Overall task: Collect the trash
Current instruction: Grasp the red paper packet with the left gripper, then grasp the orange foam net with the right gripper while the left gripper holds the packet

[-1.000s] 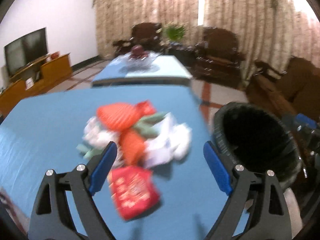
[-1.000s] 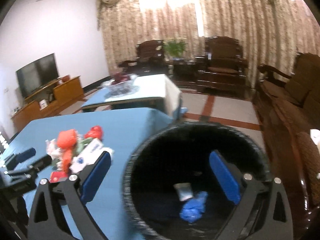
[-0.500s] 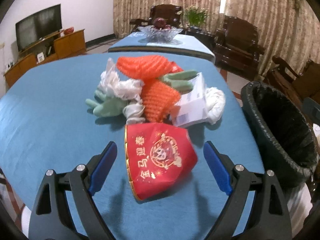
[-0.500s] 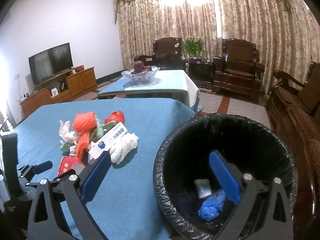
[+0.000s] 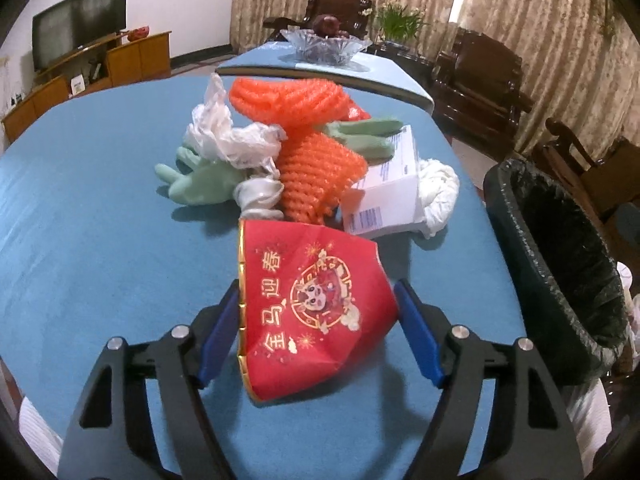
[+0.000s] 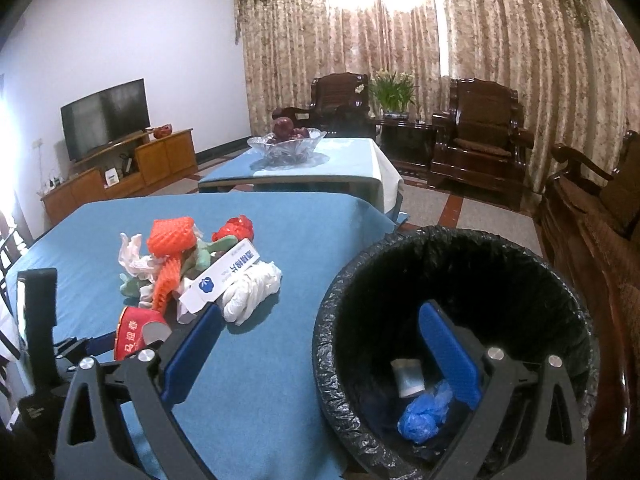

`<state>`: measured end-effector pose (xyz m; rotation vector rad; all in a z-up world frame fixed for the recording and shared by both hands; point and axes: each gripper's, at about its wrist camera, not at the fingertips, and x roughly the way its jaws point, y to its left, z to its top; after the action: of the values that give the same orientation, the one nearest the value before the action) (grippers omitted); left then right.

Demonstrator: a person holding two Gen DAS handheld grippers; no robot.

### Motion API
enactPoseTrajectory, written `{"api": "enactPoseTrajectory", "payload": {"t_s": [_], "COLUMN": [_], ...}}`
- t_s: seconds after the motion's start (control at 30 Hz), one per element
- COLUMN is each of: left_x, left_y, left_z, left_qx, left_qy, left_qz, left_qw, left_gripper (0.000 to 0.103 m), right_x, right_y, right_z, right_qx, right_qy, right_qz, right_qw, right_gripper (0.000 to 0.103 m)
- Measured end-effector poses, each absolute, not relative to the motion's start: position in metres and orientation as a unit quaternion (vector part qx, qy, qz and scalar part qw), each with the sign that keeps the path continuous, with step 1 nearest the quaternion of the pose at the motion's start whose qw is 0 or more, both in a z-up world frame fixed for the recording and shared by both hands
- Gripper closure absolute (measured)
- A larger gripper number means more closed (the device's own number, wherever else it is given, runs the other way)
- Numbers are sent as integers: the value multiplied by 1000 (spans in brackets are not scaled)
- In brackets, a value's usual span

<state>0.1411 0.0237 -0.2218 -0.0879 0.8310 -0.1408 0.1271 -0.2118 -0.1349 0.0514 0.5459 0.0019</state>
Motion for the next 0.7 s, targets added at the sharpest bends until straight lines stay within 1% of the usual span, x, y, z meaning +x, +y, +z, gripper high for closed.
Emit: {"api": "enactPoseTrajectory", "payload": {"t_s": [0.23,0.43,0.7], "left_x": [123,129,138], "left_y": [45,72,113], "left_z": [-189,-173,-163], "left_qx": [-43,-37,-55], "left_qy": [361,339,327], "left_qz": [-55,-14,20], "left_qw": [930,940,943], "left_gripper": [31,30,30], "right_x": [140,155,184], "right_y": [-189,-154,-125], "right_z": [-129,-129,-131], "right_qx": [17,6,9], "right_qy": [261,257,264], "right_qz": [36,72,100], "right_qw": [965,964,959], "right_gripper": [6,6,15]}}
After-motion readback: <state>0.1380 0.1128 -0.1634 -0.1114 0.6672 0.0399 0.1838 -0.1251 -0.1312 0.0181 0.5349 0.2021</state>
